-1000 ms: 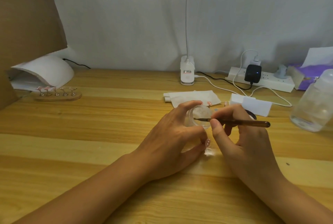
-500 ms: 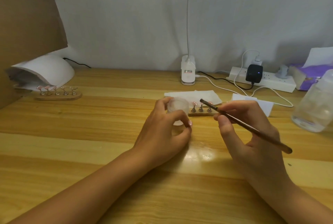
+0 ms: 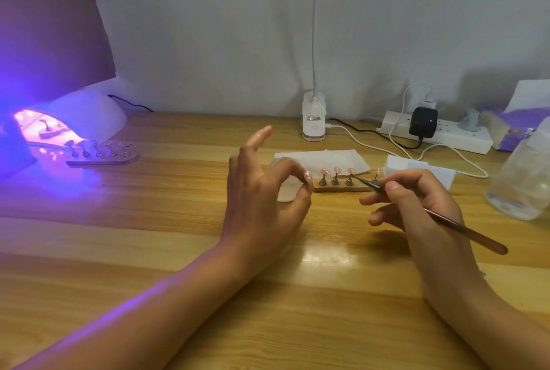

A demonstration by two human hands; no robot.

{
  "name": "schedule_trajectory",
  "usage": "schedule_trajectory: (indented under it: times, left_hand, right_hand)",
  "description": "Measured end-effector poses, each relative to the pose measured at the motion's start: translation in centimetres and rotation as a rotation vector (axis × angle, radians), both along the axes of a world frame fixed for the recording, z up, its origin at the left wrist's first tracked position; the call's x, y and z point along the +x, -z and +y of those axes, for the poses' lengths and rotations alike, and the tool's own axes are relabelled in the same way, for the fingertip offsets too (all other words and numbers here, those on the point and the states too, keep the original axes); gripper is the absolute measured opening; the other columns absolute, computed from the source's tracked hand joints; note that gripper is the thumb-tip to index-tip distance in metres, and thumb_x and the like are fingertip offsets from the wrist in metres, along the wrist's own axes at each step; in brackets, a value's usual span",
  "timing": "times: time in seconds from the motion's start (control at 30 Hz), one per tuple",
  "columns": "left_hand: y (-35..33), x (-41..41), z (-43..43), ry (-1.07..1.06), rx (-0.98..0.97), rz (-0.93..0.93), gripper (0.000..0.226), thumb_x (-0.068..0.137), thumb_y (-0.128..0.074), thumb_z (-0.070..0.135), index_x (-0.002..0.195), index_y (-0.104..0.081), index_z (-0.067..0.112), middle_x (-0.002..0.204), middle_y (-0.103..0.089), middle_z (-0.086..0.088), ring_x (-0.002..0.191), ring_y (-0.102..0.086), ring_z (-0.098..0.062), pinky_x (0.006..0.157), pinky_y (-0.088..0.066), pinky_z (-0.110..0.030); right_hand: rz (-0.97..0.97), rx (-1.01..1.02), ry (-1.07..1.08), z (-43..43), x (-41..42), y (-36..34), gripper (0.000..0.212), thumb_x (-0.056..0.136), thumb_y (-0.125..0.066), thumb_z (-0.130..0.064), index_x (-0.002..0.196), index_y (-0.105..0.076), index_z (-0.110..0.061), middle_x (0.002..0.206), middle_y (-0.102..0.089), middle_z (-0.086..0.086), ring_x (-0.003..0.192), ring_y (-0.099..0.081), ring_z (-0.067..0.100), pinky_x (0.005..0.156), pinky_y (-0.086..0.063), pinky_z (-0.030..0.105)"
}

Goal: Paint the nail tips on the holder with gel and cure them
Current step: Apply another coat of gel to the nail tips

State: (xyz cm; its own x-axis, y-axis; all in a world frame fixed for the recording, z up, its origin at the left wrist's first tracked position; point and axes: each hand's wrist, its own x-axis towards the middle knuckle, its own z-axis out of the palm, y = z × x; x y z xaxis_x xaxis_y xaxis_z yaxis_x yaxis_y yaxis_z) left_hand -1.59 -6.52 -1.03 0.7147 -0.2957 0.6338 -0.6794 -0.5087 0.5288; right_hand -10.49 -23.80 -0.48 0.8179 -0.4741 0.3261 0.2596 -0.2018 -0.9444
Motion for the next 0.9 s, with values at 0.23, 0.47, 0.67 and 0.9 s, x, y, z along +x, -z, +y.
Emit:
schedule_trajectory:
  times: [0.23, 0.47, 0.67, 0.9]
  left_hand:
    - [0.4, -0.7, -0.2, 0.365, 0.227, -0.024, 0.007, 0.091, -0.062, 0.029, 0.095, -0.058, 0.032, 0.095, -0.063, 0.018, 0.075, -0.059, -0.005, 0.059, -0.051, -0.033]
    - [0.8, 0.5, 0.0, 0.426, 0.167, 0.23, 0.007, 0.09, -0.069, 0.022, 0.095, -0.07, 0.026, 0.09, -0.066, 0.015, 0.063, -0.055, -0.008, 0.059, -0.037, -0.02]
    - [0.8, 0.7, -0.1, 0.37, 0.163, 0.259, 0.004, 0.089, -0.07, 0.021, 0.092, -0.07, 0.024, 0.073, -0.056, 0.033, 0.058, -0.05, -0.003, 0.057, -0.031, -0.017]
    - [0.8, 0.8, 0.0, 0.389, 0.134, 0.298, 0.006, 0.087, -0.072, 0.019, 0.089, -0.071, 0.025, 0.081, -0.064, 0.022, 0.059, -0.053, -0.001, 0.059, -0.035, -0.019]
  right_hand:
    - [0.026, 0.068, -0.028, 0.1, -0.4, -0.2, 0.007, 0.091, -0.063, -0.021, 0.088, -0.059, -0.016, 0.072, -0.068, 0.002, 0.06, -0.061, 0.012, 0.055, -0.054, 0.025]
    - [0.083, 0.099, -0.11, 0.6, -0.5, 0.1, 0.015, 0.091, -0.061, -0.01, 0.077, -0.054, -0.009, 0.056, -0.061, 0.006, 0.048, -0.055, 0.012, 0.044, -0.048, 0.021]
    - [0.116, 0.039, -0.145, 0.7, -0.2, 0.2, 0.021, 0.089, -0.065, -0.021, 0.07, -0.058, -0.026, 0.062, -0.066, 0.007, 0.047, -0.053, 0.01, 0.046, -0.047, 0.02]
    - [0.134, -0.024, -0.156, 0.8, -0.2, 0.1, 0.015, 0.089, -0.065, -0.019, 0.081, -0.053, -0.013, 0.065, -0.069, 0.005, 0.049, -0.056, 0.004, 0.047, -0.046, 0.018]
